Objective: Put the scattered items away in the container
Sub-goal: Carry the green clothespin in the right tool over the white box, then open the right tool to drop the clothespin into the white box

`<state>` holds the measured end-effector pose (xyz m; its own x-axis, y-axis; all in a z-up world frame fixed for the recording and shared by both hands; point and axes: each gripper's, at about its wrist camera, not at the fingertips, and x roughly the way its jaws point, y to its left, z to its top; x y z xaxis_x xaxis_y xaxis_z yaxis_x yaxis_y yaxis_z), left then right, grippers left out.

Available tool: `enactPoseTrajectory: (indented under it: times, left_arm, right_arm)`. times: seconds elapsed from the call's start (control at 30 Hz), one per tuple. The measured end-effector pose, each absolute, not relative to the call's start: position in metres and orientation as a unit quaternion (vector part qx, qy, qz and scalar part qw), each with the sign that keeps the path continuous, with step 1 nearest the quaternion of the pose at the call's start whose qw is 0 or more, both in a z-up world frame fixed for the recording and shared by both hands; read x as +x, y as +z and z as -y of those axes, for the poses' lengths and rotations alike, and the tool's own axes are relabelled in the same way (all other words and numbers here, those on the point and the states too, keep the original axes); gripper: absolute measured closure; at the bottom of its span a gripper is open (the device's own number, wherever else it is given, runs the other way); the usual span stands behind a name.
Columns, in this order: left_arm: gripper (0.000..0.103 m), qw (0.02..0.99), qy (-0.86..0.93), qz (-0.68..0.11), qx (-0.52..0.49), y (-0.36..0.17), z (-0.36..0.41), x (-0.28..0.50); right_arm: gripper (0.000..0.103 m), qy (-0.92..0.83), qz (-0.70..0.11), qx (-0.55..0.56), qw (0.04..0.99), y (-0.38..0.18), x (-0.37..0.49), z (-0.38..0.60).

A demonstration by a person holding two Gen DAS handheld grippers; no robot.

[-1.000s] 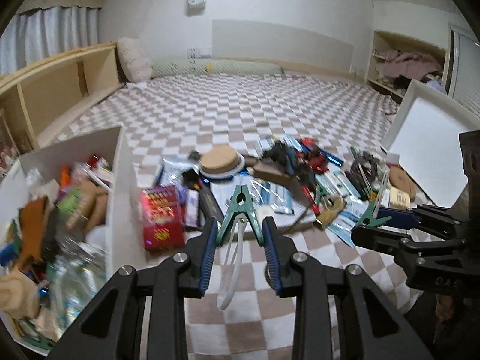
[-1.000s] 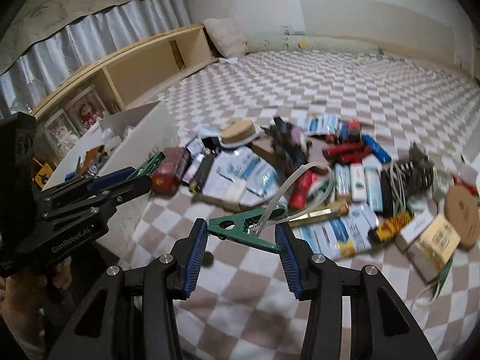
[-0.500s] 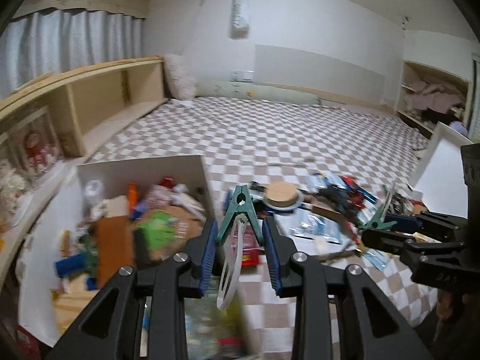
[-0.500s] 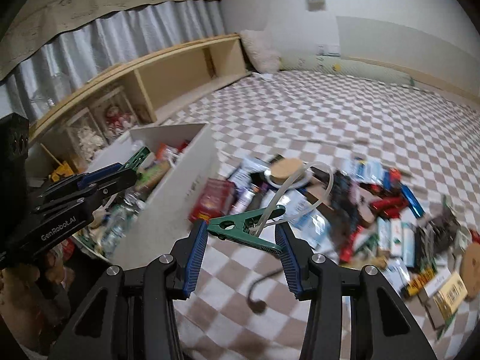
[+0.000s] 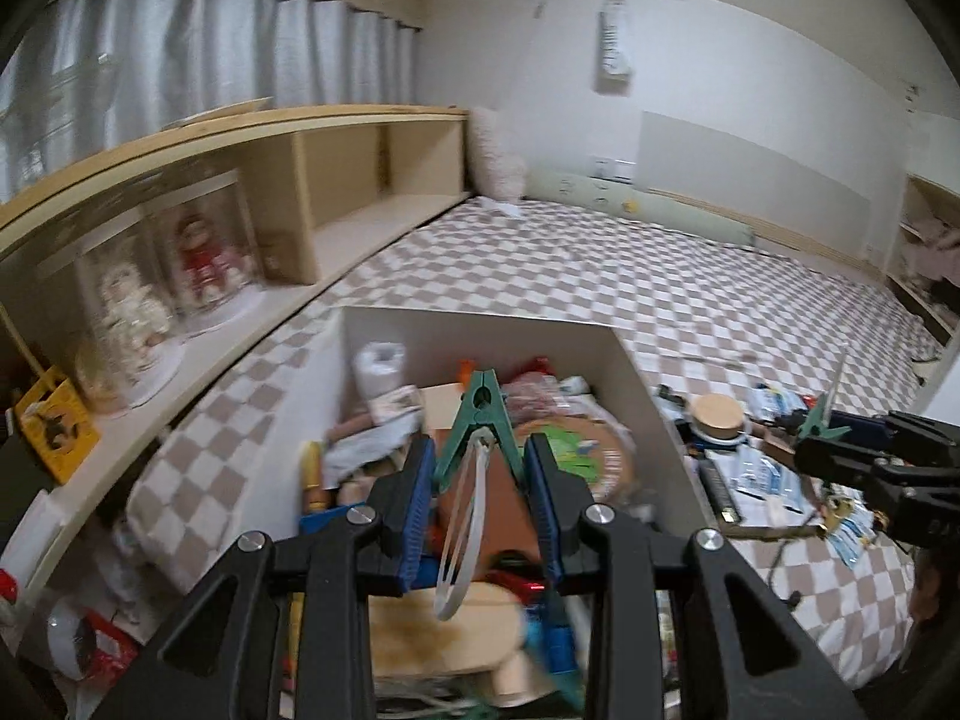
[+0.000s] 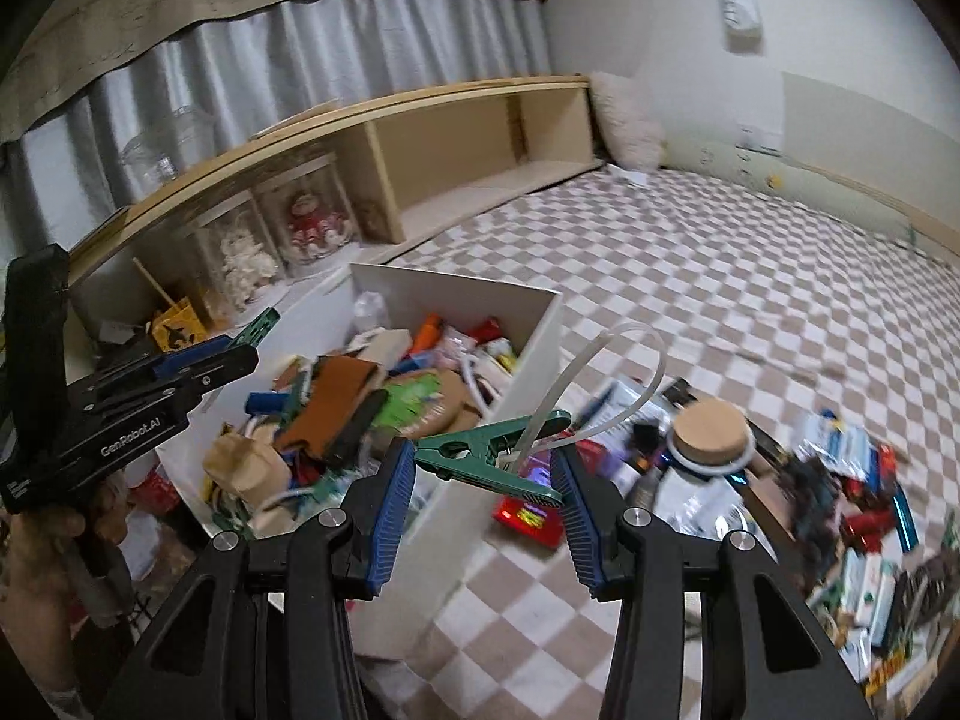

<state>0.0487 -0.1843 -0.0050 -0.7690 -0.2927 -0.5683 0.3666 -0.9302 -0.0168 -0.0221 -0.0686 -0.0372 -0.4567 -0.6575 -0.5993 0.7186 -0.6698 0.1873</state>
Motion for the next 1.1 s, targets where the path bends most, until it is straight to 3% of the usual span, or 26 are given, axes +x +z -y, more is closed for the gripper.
enactPoseTrajectory:
  times: [0.6, 0.63, 0.73, 1.1]
  left_arm:
    - [0.072, 0.213, -0.914, -0.077, 0.336, -0.036, 0.225, 0.052]
    - [0.070, 0.211, -0.913, -0.082, 0.339, -0.038, 0.225, 0.052]
    - [0.048, 0.210, -0.912, -0.086, 0.340, -0.039, 0.223, 0.051]
    - [0.048, 0.206, -0.916, -0.092, 0.332, -0.034, 0.224, 0.054]
  right_arm:
    - [0.055, -0.819, -0.077, 0.339, 0.457, -0.041, -0.011, 0.125]
    - [0.055, -0.817, -0.078, 0.340, 0.458, -0.042, -0.010, 0.127]
    - [0.055, -0.814, -0.078, 0.344, 0.462, -0.045, -0.008, 0.130]
    - [0.055, -0.778, -0.073, 0.370, 0.502, -0.055, 0.010, 0.151]
